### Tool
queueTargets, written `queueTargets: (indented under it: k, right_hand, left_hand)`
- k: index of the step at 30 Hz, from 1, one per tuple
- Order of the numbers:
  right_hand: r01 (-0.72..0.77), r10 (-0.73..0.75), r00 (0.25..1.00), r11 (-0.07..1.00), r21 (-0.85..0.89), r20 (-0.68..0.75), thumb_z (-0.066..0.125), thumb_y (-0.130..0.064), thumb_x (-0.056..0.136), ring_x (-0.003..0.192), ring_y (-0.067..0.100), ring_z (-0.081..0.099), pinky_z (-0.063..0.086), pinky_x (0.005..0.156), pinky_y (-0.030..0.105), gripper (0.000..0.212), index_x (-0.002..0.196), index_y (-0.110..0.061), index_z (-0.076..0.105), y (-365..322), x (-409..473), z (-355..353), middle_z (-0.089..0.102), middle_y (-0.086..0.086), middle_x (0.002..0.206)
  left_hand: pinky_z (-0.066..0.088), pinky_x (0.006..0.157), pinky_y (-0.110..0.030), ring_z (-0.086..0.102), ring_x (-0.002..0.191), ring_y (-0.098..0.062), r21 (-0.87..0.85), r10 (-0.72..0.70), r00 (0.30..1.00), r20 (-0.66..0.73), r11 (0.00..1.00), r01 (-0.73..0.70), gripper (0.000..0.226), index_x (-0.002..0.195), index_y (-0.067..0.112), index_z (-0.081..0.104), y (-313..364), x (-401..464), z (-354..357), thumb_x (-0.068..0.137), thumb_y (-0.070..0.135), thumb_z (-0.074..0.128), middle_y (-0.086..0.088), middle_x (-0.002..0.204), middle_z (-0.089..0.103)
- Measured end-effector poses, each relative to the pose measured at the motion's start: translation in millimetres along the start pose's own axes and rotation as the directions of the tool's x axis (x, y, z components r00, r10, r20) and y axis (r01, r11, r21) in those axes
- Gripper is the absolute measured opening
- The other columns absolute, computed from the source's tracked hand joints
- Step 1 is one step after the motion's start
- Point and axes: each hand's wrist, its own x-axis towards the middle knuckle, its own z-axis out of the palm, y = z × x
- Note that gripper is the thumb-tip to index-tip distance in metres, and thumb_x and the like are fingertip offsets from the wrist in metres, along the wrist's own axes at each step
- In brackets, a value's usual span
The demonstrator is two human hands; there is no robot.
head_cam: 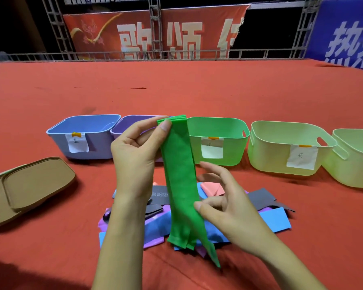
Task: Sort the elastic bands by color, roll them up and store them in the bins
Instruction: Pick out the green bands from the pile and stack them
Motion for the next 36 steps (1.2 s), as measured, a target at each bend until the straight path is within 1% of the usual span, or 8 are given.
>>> queueTargets:
  k: [4, 9, 14, 18, 23, 27, 31, 36]
  right_hand:
    - [0.024, -0.025, 0.999, 0.999, 0.023, 0.045, 0.072, -0.009, 0.094, 0.070, 0.020, 0.067, 0.043, 0.098, 0.032, 0.077, 0.144, -0.059, 0.041, -3.3, -4.5, -0.5, 0.065, 0.026, 0.121]
    - [-0.036, 0.033, 0.994, 0.999, 0.029, 0.100, 0.072, -0.005, 0.096, 0.076, 0.019, 0.075, 0.053, 0.073, 0.026, 0.082, 0.154, -0.048, 0.034, 10.9, -1.9, 7.9, 0.052, -0.027, 0.139]
    - [-0.067, 0.066, 0.989, 0.998, 0.005, 0.131, 0.067, -0.005, 0.098, 0.082, 0.027, 0.078, 0.059, 0.081, 0.040, 0.080, 0.152, -0.053, 0.032, 20.6, -0.6, 14.4, 0.068, -0.001, 0.132]
    - [-0.079, 0.061, 0.975, 0.994, 0.079, 0.214, 0.063, -0.002, 0.099, 0.063, 0.018, 0.063, 0.046, 0.064, 0.025, 0.083, 0.151, -0.059, 0.031, 14.9, -3.0, 10.8, 0.072, 0.029, 0.102]
    - [-0.087, 0.073, 0.972, 0.995, 0.056, 0.222, 0.066, -0.005, 0.099, 0.062, 0.015, 0.063, 0.045, 0.061, 0.019, 0.077, 0.150, -0.054, 0.036, 21.4, -3.8, 13.7, 0.074, 0.008, 0.121]
    - [-0.117, 0.105, 0.971, 0.992, 0.042, 0.215, 0.064, -0.014, 0.092, 0.076, 0.018, 0.072, 0.057, 0.074, 0.031, 0.071, 0.153, -0.038, 0.038, 28.8, 1.3, 16.4, 0.067, 0.004, 0.139]
    - [-0.089, 0.072, 0.970, 0.994, 0.062, 0.231, 0.071, -0.011, 0.094, 0.101, 0.054, 0.065, 0.054, 0.099, 0.062, 0.063, 0.147, -0.031, 0.045, 26.8, -5.2, 16.1, 0.071, -0.001, 0.132]
    - [-0.069, 0.075, 0.982, 0.997, -0.042, 0.171, 0.078, -0.017, 0.092, 0.085, 0.027, 0.061, 0.054, 0.086, 0.061, 0.045, 0.130, -0.033, 0.060, 28.2, -9.9, 13.0, 0.077, 0.004, 0.118]
  left_hand:
    - [0.057, 0.064, -0.030, 0.074, 0.075, -0.020, -0.028, -0.023, 0.998, -0.050, 0.999, 0.022, 0.019, 0.109, 0.006, 0.078, 0.6, 3.8, -4.4, 0.092, 0.014, 0.079, -0.009, 0.090, 0.081]
    - [0.056, 0.068, -0.033, 0.073, 0.075, -0.021, -0.045, -0.037, 0.998, -0.059, 0.998, 0.035, 0.021, 0.110, 0.005, 0.078, -1.9, 3.3, -2.1, 0.092, 0.016, 0.080, -0.011, 0.091, 0.081]
    - [0.055, 0.069, -0.033, 0.074, 0.074, -0.020, -0.055, -0.041, 0.998, -0.055, 0.998, 0.038, 0.018, 0.108, 0.007, 0.079, -2.6, 2.0, 0.0, 0.091, 0.015, 0.080, -0.009, 0.090, 0.081]
    - [0.057, 0.069, -0.032, 0.074, 0.074, -0.018, -0.086, -0.024, 0.998, -0.058, 0.996, 0.019, 0.019, 0.105, 0.009, 0.079, 2.2, 0.7, 1.1, 0.087, 0.017, 0.081, -0.009, 0.091, 0.081]
    - [0.057, 0.068, -0.031, 0.074, 0.072, -0.017, -0.102, -0.012, 0.998, -0.056, 0.995, 0.006, 0.013, 0.101, 0.012, 0.079, 5.8, -0.3, 2.5, 0.088, 0.015, 0.080, -0.006, 0.087, 0.081]
    - [0.059, 0.068, -0.030, 0.075, 0.074, -0.017, -0.104, -0.025, 0.998, -0.059, 0.994, 0.018, 0.010, 0.101, 0.011, 0.079, 3.8, -0.9, 7.4, 0.091, 0.011, 0.079, -0.004, 0.088, 0.081]
    - [0.057, 0.063, -0.028, 0.074, 0.072, -0.016, -0.087, -0.042, 0.996, -0.080, 0.996, 0.035, 0.013, 0.104, 0.008, 0.078, 5.1, 4.4, 14.5, 0.092, 0.012, 0.081, -0.006, 0.088, 0.081]
    - [0.060, 0.065, -0.028, 0.073, 0.075, -0.017, -0.006, -0.008, 0.997, -0.074, 1.000, 0.007, 0.014, 0.105, 0.007, 0.080, 14.5, 13.2, 20.4, 0.092, 0.012, 0.082, -0.005, 0.085, 0.081]
